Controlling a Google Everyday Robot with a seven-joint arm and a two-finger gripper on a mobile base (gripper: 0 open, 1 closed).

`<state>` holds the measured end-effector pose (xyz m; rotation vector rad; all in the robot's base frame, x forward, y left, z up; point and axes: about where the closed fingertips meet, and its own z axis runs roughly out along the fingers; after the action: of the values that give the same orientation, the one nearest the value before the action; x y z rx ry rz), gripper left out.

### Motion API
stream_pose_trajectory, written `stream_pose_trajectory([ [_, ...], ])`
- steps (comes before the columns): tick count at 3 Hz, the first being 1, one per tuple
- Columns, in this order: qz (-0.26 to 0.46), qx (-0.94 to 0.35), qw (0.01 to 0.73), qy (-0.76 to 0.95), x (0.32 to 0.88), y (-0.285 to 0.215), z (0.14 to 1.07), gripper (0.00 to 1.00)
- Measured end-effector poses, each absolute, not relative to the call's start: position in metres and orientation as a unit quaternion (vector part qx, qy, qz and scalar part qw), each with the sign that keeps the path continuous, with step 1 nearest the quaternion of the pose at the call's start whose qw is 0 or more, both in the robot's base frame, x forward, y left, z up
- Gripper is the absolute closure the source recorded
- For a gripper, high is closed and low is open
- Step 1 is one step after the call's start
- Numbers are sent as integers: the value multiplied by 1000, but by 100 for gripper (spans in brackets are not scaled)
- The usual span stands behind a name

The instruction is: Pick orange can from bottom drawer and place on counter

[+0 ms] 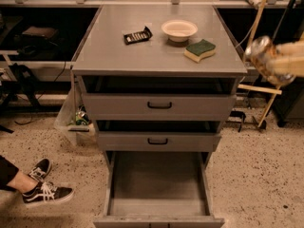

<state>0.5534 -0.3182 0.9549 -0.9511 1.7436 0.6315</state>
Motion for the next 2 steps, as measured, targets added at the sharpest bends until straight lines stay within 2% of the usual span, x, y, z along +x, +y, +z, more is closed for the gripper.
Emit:
stream_pose_trajectory([
  [1, 254, -412, 523, 702, 602, -235, 1027, 100],
  [2, 254, -412, 523, 702, 602, -235, 1027, 100],
])
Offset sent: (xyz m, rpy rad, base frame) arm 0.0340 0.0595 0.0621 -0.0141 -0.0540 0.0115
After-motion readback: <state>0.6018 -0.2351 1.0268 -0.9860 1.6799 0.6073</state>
